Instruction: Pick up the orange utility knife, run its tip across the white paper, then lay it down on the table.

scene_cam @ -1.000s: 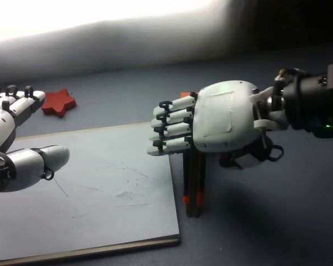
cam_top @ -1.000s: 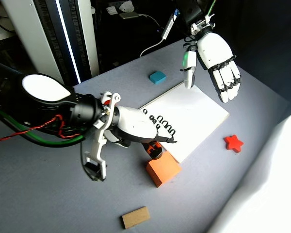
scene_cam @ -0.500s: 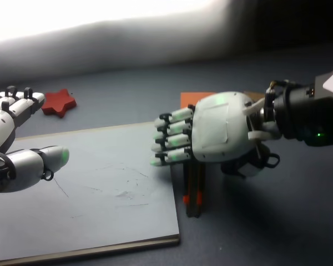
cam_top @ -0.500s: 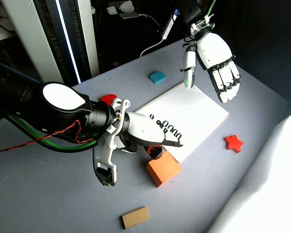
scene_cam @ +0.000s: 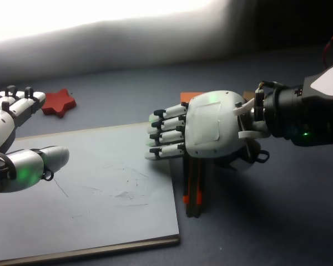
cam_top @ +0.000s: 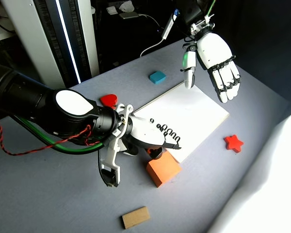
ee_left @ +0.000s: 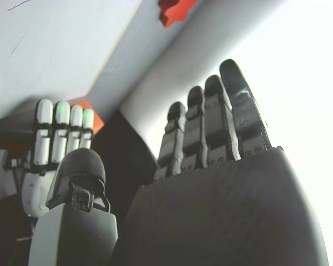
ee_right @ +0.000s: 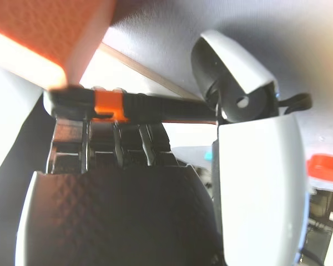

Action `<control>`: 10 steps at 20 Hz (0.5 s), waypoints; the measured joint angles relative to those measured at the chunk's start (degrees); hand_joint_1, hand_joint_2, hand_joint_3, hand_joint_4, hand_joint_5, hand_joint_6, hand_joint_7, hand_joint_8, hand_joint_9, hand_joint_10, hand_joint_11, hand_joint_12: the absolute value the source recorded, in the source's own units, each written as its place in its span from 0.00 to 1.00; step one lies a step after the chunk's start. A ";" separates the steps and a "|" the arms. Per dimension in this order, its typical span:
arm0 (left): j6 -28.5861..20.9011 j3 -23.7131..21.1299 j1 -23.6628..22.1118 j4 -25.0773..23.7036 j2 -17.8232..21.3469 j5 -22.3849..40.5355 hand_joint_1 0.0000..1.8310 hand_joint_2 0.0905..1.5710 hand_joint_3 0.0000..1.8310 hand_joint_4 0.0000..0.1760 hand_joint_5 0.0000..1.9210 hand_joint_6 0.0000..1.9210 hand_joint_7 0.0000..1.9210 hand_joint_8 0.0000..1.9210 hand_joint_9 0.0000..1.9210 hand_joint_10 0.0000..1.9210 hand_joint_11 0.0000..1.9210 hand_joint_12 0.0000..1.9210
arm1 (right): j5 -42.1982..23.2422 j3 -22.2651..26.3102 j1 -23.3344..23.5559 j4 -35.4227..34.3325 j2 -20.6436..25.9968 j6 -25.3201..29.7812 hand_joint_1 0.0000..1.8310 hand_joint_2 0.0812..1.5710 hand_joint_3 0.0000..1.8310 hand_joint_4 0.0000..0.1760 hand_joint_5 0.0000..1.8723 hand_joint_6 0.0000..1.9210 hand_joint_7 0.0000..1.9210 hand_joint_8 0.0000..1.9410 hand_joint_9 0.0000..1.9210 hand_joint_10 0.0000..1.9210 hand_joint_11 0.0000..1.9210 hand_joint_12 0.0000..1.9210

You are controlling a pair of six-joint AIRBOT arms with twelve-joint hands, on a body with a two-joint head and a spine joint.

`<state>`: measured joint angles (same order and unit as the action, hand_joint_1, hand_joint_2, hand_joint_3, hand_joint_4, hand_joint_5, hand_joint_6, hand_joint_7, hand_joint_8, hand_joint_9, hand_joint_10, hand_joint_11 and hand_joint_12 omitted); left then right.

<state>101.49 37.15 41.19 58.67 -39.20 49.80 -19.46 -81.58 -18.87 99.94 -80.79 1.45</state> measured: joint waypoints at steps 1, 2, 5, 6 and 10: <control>0.00 0.00 0.00 -0.02 0.00 0.00 0.00 0.80 0.00 0.17 0.03 0.00 0.06 0.00 0.07 0.00 0.00 0.33 | 0.02 0.00 0.00 -0.35 0.00 -0.13 0.63 0.59 0.24 0.00 0.00 0.00 0.01 0.00 0.00 0.00 0.00 0.00; 0.00 0.00 0.00 0.00 0.00 0.00 0.00 0.80 0.00 0.16 0.03 0.00 0.06 0.00 0.07 0.00 0.00 0.34 | -0.13 0.00 0.00 -0.44 -0.02 -0.22 0.63 0.59 0.25 0.00 0.03 0.01 0.05 0.02 0.02 0.01 0.00 0.00; 0.00 0.24 0.00 0.02 0.00 0.15 0.00 0.80 0.00 0.18 0.03 0.00 0.06 0.00 0.08 0.00 0.00 0.38 | -0.57 0.02 0.00 -0.59 -0.13 -0.39 0.63 0.59 0.29 0.00 0.06 0.72 0.12 0.66 0.04 0.61 0.00 0.72; 0.00 0.24 0.00 0.00 0.00 0.20 0.00 0.80 0.00 0.20 0.02 0.00 0.06 0.00 0.08 0.00 0.00 0.38 | -0.57 0.00 0.00 -0.76 -0.11 -0.48 0.57 0.78 0.14 0.00 0.21 0.88 0.25 0.84 0.09 0.78 0.00 0.90; 0.00 0.22 0.04 -0.02 -0.35 0.35 0.00 0.79 0.00 0.23 0.03 0.00 0.07 0.00 0.09 0.00 0.00 0.40 | -0.22 0.07 -0.66 -4.22 -0.31 -4.11 0.63 0.48 0.61 0.00 0.41 0.89 0.42 0.99 0.42 1.00 0.30 1.00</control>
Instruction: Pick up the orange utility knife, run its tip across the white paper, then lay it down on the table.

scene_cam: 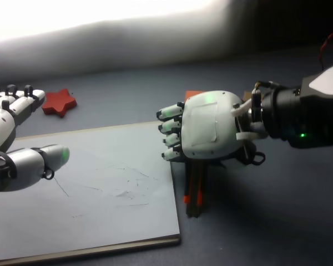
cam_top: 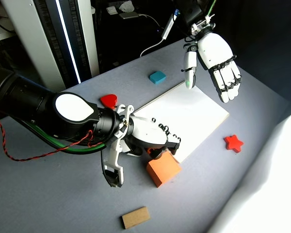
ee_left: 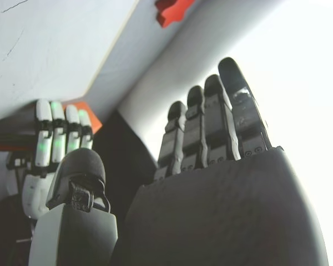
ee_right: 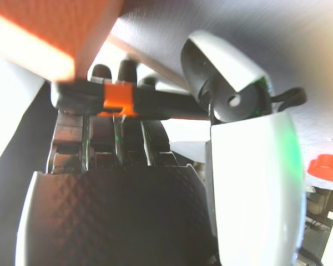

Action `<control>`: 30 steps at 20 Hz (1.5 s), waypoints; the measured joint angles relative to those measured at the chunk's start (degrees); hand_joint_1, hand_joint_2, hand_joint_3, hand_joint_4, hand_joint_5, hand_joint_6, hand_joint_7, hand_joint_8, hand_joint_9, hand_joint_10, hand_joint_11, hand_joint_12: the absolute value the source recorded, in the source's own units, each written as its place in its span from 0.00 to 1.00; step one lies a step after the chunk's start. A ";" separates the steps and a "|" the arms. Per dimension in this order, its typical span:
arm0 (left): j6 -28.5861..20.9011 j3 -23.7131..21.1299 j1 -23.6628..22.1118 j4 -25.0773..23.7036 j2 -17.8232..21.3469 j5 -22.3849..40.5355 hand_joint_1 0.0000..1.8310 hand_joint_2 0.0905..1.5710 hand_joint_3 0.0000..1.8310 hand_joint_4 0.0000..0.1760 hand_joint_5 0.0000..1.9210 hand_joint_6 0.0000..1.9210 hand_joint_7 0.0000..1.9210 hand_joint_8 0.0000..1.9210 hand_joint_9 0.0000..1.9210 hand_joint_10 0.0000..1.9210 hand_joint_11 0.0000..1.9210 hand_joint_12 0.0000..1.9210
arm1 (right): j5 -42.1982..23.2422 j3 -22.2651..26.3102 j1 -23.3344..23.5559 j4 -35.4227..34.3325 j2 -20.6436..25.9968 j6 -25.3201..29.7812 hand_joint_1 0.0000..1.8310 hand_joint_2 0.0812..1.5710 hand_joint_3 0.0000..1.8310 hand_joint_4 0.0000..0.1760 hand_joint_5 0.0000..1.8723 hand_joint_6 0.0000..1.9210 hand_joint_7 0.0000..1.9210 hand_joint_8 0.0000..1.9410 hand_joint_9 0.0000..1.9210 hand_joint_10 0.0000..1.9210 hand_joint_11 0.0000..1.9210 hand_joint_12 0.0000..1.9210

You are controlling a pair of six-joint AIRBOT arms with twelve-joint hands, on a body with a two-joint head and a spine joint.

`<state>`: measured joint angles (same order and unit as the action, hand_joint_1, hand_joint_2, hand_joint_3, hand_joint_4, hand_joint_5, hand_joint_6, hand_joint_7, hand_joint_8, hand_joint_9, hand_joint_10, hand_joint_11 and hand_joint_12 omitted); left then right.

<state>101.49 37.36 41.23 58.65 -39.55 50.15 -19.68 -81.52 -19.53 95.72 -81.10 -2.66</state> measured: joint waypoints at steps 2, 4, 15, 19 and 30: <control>0.02 0.02 0.00 0.09 0.00 0.11 0.00 0.79 0.00 0.21 0.02 0.00 0.06 0.00 0.08 0.00 0.00 0.40 | 0.42 0.00 -0.07 -0.61 0.02 -1.36 0.83 0.40 0.66 0.00 0.65 0.98 0.74 1.00 0.78 1.00 0.72 1.00; 0.00 0.00 0.00 0.04 0.00 0.09 0.00 0.79 0.00 0.23 0.02 0.00 0.06 0.00 0.08 0.00 0.00 0.40 | 0.22 0.11 -0.07 -1.01 0.09 -1.92 0.86 0.46 0.57 0.88 0.80 1.00 0.91 1.00 0.95 1.00 0.97 1.00; 0.00 0.00 0.00 0.07 0.00 0.33 0.00 0.79 0.00 0.22 0.03 0.00 0.06 0.00 0.08 0.00 0.00 0.41 | -2.60 7.02 1.86 -19.71 7.06 -17.59 0.83 0.63 0.31 1.00 0.78 1.00 0.89 1.00 0.94 1.00 0.96 1.00; -0.02 0.00 0.00 -0.17 0.00 0.33 0.00 0.79 0.00 0.21 0.02 0.00 0.05 0.00 0.08 0.00 0.00 0.40 | -1.90 4.11 1.66 -65.90 3.37 -59.56 0.83 0.62 0.32 1.00 0.77 1.00 0.88 1.00 0.93 1.00 0.96 1.00; -0.85 0.98 0.61 0.55 0.00 0.46 0.00 0.78 0.00 0.20 0.03 0.00 0.06 0.00 0.08 0.00 0.00 0.39 | -14.53 -6.91 -0.94 -78.18 -13.79 -75.45 0.82 0.62 0.33 1.00 0.77 1.00 0.87 1.00 0.92 1.00 0.95 1.00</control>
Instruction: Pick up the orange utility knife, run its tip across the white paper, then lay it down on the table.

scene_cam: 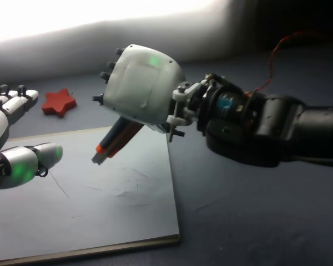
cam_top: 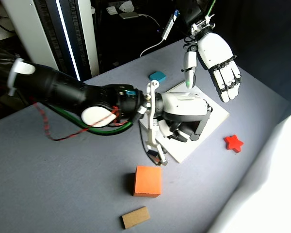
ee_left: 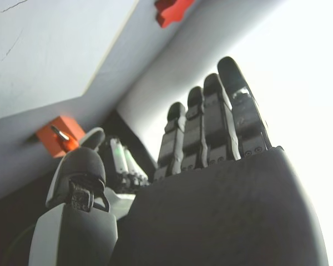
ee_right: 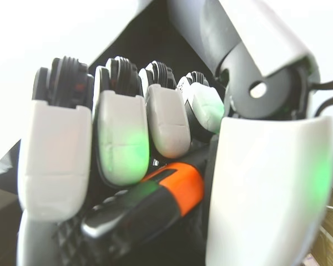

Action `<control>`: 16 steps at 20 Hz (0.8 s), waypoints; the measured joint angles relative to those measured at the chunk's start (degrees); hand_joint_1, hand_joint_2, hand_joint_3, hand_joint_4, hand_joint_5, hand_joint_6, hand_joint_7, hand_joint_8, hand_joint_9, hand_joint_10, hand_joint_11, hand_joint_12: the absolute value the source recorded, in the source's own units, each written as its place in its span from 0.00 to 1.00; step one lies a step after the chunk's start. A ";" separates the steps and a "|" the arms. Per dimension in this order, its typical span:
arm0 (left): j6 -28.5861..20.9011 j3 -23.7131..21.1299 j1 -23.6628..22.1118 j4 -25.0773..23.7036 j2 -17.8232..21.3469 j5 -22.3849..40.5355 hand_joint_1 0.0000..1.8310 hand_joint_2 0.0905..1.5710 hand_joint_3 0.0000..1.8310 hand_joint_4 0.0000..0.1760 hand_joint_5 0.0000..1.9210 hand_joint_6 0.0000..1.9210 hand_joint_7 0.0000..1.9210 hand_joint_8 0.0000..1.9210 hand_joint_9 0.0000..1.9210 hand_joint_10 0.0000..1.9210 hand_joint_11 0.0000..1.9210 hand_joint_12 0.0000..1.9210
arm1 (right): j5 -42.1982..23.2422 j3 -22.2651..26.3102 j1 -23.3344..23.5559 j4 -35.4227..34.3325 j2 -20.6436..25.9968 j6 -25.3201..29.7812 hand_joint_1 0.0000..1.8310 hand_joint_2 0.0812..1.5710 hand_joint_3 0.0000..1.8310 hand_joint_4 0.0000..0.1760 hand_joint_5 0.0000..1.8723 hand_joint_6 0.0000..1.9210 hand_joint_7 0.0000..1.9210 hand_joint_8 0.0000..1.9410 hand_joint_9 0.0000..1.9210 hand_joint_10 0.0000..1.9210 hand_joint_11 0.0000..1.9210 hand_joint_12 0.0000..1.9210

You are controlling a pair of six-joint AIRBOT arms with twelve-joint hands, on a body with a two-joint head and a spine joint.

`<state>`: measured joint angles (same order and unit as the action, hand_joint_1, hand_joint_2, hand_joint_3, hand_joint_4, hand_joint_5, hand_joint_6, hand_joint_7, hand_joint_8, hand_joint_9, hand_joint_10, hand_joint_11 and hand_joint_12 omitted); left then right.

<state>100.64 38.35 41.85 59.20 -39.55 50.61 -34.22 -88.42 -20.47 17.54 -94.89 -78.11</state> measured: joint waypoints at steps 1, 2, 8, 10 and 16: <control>-0.46 0.24 0.50 -0.48 0.00 0.02 0.00 0.78 0.00 0.21 0.02 0.00 0.05 0.00 0.08 0.00 0.00 0.39 | -1.16 -1.66 -0.35 -0.17 -1.42 -0.15 0.82 0.62 0.32 1.00 0.77 1.00 0.87 1.00 0.92 1.00 0.95 1.00; -0.70 0.39 0.72 -0.37 0.00 0.04 0.00 0.78 0.00 0.21 0.02 0.00 0.06 0.00 0.08 0.00 0.00 0.39 | -2.78 -3.32 -0.61 -0.37 -2.99 -0.46 0.82 0.62 0.33 1.00 0.77 1.00 0.87 1.00 0.92 1.00 0.95 1.00; -1.14 1.29 1.16 0.39 -0.24 -0.07 0.00 0.78 0.00 0.22 0.02 0.00 0.06 0.00 0.08 0.00 0.00 0.40 | -6.99 -8.61 -2.14 3.21 -8.96 -1.27 0.82 0.62 0.33 1.00 0.76 1.00 0.87 1.00 0.92 1.00 0.95 1.00; -1.16 1.57 1.18 0.35 -0.24 -0.15 0.00 0.78 0.00 0.21 0.02 0.00 0.05 0.00 0.07 0.00 0.00 0.40 | -8.04 -10.91 -2.80 5.07 -10.58 -1.25 0.81 0.62 0.33 1.00 0.76 1.00 0.87 1.00 0.92 1.00 0.95 1.00; -1.77 1.81 1.90 0.44 -0.24 0.00 0.00 0.79 0.00 0.22 0.03 0.00 0.06 0.00 0.08 0.00 0.00 0.41 | -12.35 -16.04 -3.04 6.45 -15.52 -1.70 0.81 0.61 0.33 1.00 0.72 1.00 0.87 1.00 0.91 1.00 0.94 1.00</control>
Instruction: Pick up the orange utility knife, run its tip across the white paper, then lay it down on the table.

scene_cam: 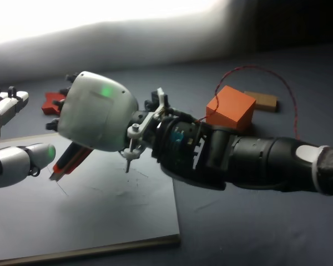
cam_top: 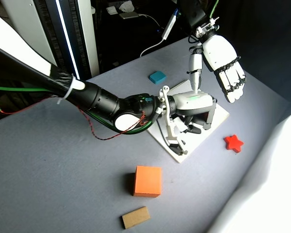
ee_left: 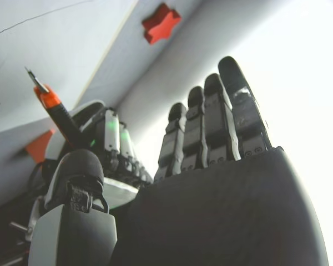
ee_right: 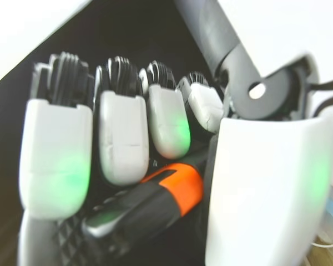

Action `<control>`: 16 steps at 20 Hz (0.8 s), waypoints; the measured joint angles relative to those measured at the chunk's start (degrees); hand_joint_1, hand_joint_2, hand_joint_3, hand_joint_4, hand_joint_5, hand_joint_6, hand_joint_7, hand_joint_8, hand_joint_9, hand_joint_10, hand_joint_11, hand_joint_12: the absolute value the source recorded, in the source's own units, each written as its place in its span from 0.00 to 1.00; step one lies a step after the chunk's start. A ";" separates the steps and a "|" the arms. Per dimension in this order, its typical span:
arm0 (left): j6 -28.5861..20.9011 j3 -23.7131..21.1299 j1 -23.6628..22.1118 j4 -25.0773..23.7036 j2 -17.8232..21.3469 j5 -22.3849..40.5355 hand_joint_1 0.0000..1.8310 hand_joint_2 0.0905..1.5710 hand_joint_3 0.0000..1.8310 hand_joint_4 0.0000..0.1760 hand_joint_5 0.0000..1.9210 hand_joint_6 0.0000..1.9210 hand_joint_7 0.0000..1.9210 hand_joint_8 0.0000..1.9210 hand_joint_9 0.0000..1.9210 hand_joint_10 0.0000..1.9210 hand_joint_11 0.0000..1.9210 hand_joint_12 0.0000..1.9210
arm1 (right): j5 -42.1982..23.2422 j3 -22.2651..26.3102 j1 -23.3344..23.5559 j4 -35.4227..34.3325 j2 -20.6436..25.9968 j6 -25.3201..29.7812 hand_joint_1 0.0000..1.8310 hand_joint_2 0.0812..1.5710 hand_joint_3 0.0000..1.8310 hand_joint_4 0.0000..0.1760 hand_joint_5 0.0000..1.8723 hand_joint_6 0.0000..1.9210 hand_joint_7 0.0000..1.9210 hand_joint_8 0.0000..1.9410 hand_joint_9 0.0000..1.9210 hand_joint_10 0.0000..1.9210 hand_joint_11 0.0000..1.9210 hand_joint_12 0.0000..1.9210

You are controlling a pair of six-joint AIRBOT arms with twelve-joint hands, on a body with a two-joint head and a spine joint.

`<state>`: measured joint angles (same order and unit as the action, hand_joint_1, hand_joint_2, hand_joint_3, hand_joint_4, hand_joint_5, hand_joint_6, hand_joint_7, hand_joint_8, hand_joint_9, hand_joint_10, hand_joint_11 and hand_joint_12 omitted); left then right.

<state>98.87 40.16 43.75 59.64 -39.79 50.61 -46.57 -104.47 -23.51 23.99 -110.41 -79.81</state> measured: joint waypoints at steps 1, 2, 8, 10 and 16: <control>-0.04 0.04 0.28 0.81 0.00 0.48 0.00 0.79 0.00 0.22 0.03 0.00 0.06 0.00 0.08 0.00 0.00 0.41 | -0.22 -0.52 -0.17 1.60 -0.50 -0.04 0.81 0.61 0.33 1.00 0.72 1.00 0.87 1.00 0.92 1.00 0.94 1.00; -0.09 0.04 0.37 0.79 0.00 0.52 0.00 0.79 0.00 0.21 0.03 0.00 0.07 0.00 0.09 0.00 0.00 0.42 | -0.28 -0.66 -0.42 1.60 -0.57 -0.15 0.82 0.61 0.33 1.00 0.74 1.00 0.87 1.00 0.91 1.00 0.93 1.00; -1.51 1.33 2.16 0.81 -0.07 1.14 0.00 0.80 0.00 0.19 0.04 0.00 0.06 0.00 0.09 0.00 0.00 0.43 | -0.70 -1.81 -1.92 4.07 -1.20 -0.59 0.81 0.62 0.32 1.00 0.73 1.00 0.85 1.00 0.90 1.00 0.92 1.00; -1.92 2.19 2.38 1.14 -0.07 1.40 0.00 0.81 0.00 0.18 0.04 0.00 0.07 0.00 0.11 0.00 0.00 0.45 | -1.33 -1.81 -2.10 5.81 -0.90 -0.50 0.81 0.62 0.31 1.00 0.73 1.00 0.85 1.00 0.90 1.00 0.92 1.00; -2.64 3.26 3.10 1.57 -0.04 1.60 0.00 0.81 0.00 0.20 0.03 0.00 0.06 0.00 0.10 0.00 0.00 0.43 | -6.97 -1.70 -3.96 10.67 3.04 1.77 0.81 0.62 0.30 1.00 0.76 1.00 0.86 1.00 0.91 1.00 0.93 1.00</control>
<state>96.23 43.42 46.85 61.21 -39.83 52.21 -53.54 -106.17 -27.46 34.65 -107.37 -78.04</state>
